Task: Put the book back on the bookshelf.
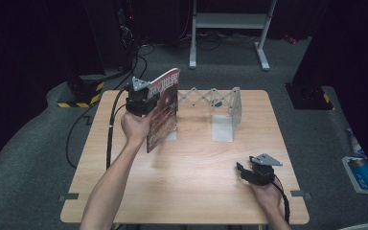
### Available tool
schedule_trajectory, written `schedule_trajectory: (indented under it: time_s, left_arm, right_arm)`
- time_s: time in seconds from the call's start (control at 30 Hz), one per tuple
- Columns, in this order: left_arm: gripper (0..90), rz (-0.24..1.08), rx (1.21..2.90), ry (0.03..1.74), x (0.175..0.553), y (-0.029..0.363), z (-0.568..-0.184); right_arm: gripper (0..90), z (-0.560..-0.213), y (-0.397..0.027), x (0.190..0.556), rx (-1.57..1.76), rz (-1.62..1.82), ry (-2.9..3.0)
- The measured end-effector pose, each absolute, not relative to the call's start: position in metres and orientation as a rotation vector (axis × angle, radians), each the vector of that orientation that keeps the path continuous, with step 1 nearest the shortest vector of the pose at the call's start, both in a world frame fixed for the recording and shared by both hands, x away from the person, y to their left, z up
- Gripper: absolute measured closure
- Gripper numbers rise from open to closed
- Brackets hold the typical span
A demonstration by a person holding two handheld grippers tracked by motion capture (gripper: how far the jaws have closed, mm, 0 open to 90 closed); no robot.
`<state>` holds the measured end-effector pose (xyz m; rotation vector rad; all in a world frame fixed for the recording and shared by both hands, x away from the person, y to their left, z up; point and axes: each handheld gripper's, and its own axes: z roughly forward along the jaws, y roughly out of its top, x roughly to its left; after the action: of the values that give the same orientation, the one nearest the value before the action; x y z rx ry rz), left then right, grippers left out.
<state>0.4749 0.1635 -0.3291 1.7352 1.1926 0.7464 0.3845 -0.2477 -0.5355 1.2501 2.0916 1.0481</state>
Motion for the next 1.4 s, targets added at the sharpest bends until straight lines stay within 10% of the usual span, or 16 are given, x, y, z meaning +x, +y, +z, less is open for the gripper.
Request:
schedule_trajectory:
  time_s: [0.63, 1.4]
  left_arm:
    - [83.6, 0.761, 1.571, 1.176, 0.480, 0.164, -0.360]
    - [81.6, 0.641, 1.839, 1.250, 0.478, 0.173, -0.351]
  right_arm:
    - [36.1, -0.535, -0.248, 0.384, 1.251, 1.050, 2.092]
    - [36.1, -0.536, -0.248, 0.385, 1.248, 1.049, 2.092]
